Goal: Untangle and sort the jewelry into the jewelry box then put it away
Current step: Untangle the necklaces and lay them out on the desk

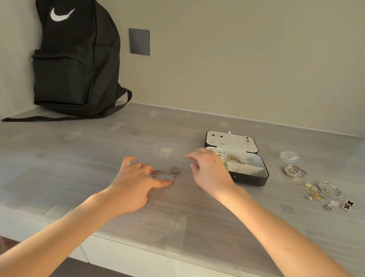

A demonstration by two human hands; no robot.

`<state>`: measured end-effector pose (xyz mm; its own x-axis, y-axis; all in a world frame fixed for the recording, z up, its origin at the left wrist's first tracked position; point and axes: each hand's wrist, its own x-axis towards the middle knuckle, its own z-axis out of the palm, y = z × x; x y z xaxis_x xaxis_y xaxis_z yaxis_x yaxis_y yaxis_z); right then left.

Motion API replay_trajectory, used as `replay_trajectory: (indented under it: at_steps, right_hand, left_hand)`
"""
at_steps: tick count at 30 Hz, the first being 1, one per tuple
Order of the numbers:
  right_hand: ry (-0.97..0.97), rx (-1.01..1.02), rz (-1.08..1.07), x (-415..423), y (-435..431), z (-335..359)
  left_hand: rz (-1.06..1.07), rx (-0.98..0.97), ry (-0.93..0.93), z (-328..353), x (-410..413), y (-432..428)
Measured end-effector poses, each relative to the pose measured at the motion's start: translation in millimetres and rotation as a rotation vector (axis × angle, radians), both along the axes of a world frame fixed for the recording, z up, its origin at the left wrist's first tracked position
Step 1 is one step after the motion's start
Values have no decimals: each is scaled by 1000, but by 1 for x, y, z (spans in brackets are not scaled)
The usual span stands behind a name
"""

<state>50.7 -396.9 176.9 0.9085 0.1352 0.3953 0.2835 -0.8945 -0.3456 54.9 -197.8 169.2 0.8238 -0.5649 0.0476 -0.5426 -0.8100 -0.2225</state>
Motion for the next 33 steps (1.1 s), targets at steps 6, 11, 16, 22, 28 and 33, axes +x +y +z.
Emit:
replay_trajectory:
  at_steps: [6,11,16,22,28,33]
  right_hand:
    - [-4,120,-224,-11,-72,23]
    - [131,34,-276,1,-117,32]
    - [317,-102,-153,19,-131,35]
    - [557,-182,-5,40,-136,41]
    - [658,-266,121,57,-135,48]
    - [689,-314,173,66,-131,45]
  left_hand:
    - [45,-62,-36,19,10,-16]
    - [-29,-197,-69,29,24,-47]
    - [-158,-403,-61,30,35,-95]
    - [-132,-520,124,26,53,-137]
    - [-119,-569,270,18,61,-143]
    - [-123,-595,343,16,66,-142]
